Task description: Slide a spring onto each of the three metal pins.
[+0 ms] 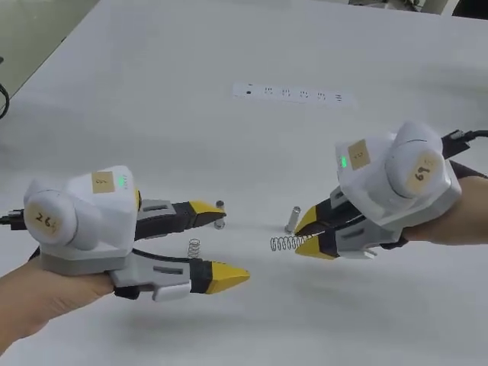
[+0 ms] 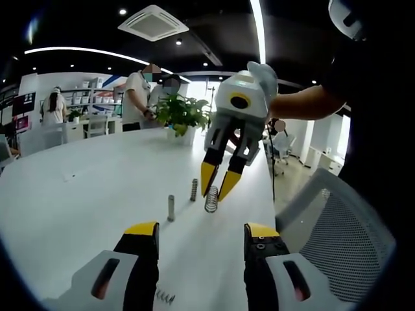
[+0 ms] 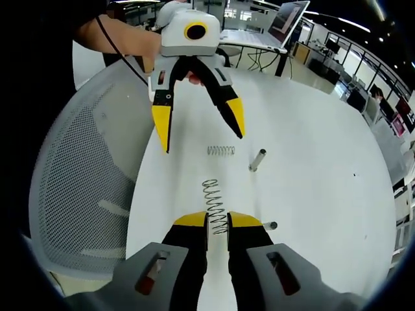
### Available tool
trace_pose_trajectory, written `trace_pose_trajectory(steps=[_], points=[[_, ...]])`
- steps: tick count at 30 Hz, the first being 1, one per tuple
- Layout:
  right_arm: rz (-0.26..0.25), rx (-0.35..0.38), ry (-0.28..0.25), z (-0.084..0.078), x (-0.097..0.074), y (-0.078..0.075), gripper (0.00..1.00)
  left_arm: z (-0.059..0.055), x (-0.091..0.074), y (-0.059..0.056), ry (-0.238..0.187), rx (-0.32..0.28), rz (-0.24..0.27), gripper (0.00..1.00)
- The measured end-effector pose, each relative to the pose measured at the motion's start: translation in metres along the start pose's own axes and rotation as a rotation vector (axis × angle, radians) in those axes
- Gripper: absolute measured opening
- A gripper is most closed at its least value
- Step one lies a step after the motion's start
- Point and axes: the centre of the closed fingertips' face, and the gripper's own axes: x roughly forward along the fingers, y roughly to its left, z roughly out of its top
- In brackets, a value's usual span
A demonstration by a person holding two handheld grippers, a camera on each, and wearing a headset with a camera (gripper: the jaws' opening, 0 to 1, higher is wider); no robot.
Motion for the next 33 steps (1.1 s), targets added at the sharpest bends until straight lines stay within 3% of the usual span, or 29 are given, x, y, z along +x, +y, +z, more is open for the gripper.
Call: trace_pose_trajectory(steps=[14, 26, 33], points=[[0.01, -0.014, -0.034, 0.021, 0.006, 0.003, 0.08, 0.007, 0.013, -0.003, -0.016, 0.016, -0.013, 0.38], [0.015, -0.014, -0.025, 0.019, 0.011, 0.005, 0.08, 0.005, 0.029, -0.011, -0.01, 0.039, -0.04, 0.24], [0.013, -0.007, -0.036, 0.022, 0.011, 0.005, 0.08, 0.006, 0.032, -0.008, -0.028, 0.05, -0.037, 0.19]])
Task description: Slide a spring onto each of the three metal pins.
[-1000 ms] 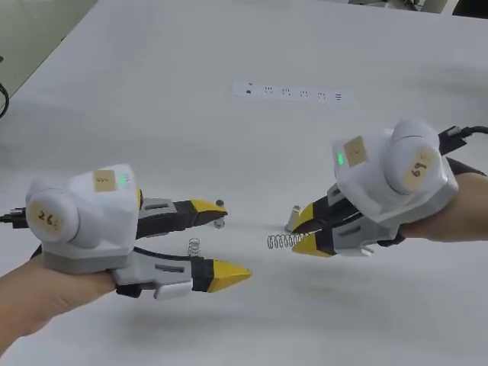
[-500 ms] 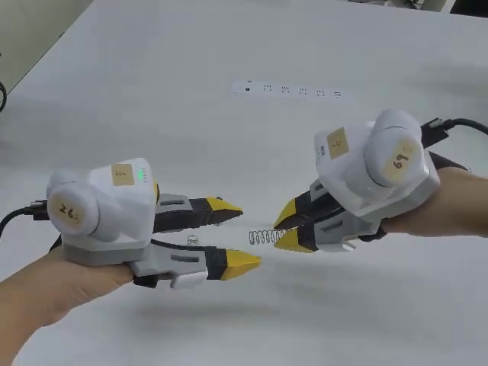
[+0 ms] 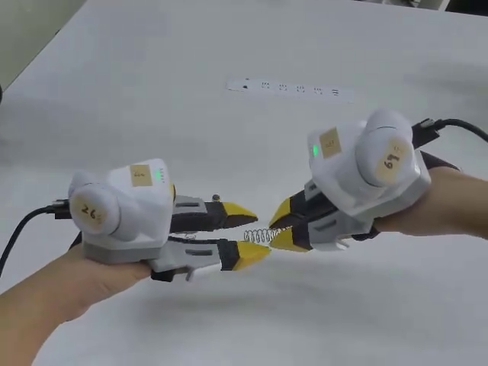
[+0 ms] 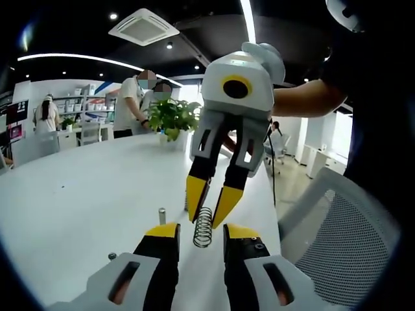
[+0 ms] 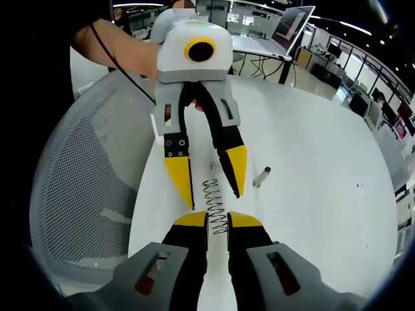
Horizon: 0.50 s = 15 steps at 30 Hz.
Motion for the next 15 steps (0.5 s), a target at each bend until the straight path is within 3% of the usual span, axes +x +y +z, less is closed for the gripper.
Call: trace_pose_trajectory(steps=[15], points=[[-0.008, 0.011, -0.001, -0.0021, -0.0043, -0.0012, 0.08, -0.0016, 0.0032, 0.0004, -0.005, 0.017, -0.002, 0.11]])
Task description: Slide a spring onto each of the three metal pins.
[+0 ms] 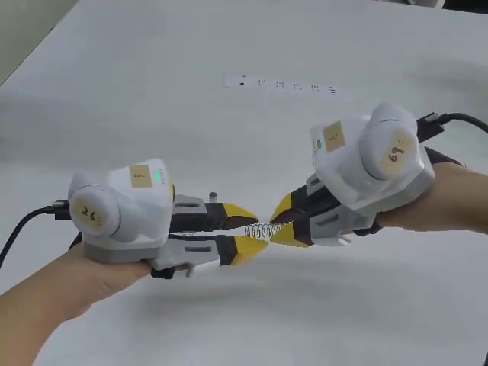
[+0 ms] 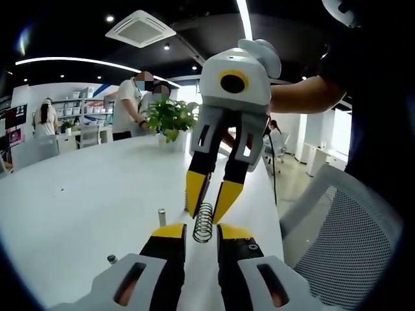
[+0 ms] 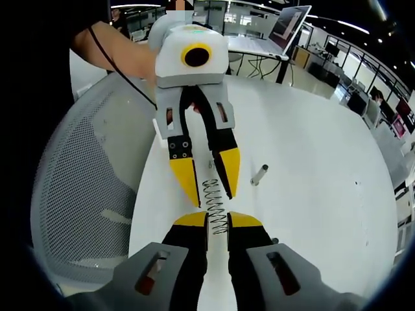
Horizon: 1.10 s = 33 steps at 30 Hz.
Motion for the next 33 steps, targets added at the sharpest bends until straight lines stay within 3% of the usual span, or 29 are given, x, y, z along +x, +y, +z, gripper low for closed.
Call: trace_pose_trajectory(steps=[25, 33], points=[[0.001, -0.034, -0.028, 0.0054, -0.0039, 0.0019, 0.09, 0.0042, -0.0004, -0.0048, -0.005, 0.035, -0.02, 0.02], [0.003, -0.103, -0.06, 0.0055, -0.0056, 0.0031, 0.09, 0.006, -0.0013, -0.0053, -0.007, 0.036, -0.032, 0.02]])
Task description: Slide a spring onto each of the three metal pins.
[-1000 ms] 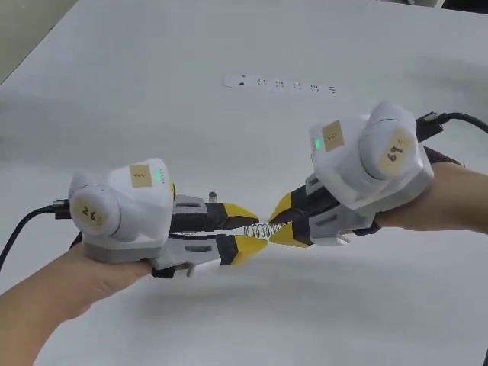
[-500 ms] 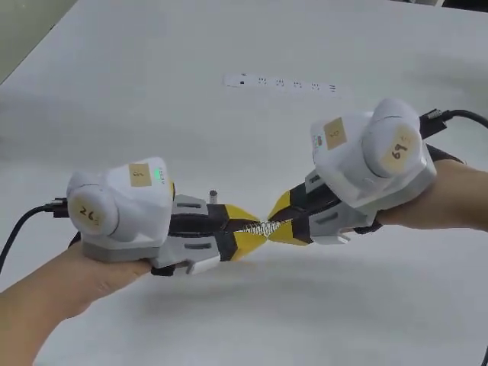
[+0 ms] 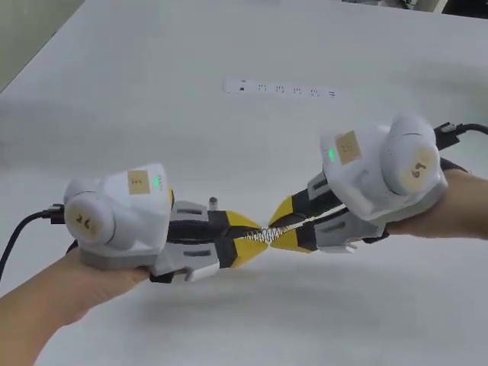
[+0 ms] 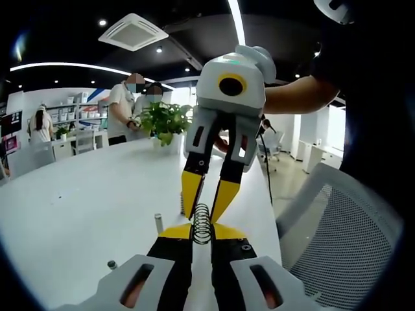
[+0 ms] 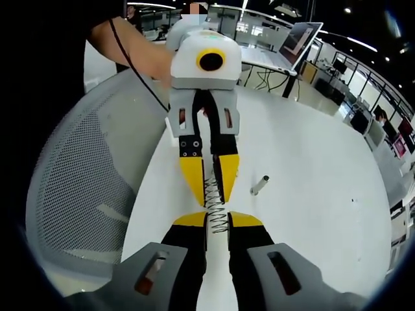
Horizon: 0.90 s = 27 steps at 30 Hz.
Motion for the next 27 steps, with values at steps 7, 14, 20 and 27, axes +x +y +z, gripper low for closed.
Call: trace_pose_trajectory(steps=[7, 14, 20, 27], points=[[-0.003, 0.015, -0.024, -0.005, -0.002, -0.001, 0.14, 0.003, 0.0, -0.002, -0.009, -0.004, -0.009, 0.02], [-0.008, 0.112, -0.104, -0.008, -0.008, -0.004, 0.11, 0.006, -0.002, -0.001, -0.02, -0.008, -0.011, 0.02], [0.004, 0.161, -0.167, -0.004, -0.013, -0.004, 0.09, 0.009, -0.003, -0.002, -0.033, -0.023, -0.015, 0.02], [0.013, 0.172, -0.192, -0.002, -0.014, -0.001, 0.08, 0.009, -0.003, -0.004, -0.038, -0.02, -0.023, 0.02]])
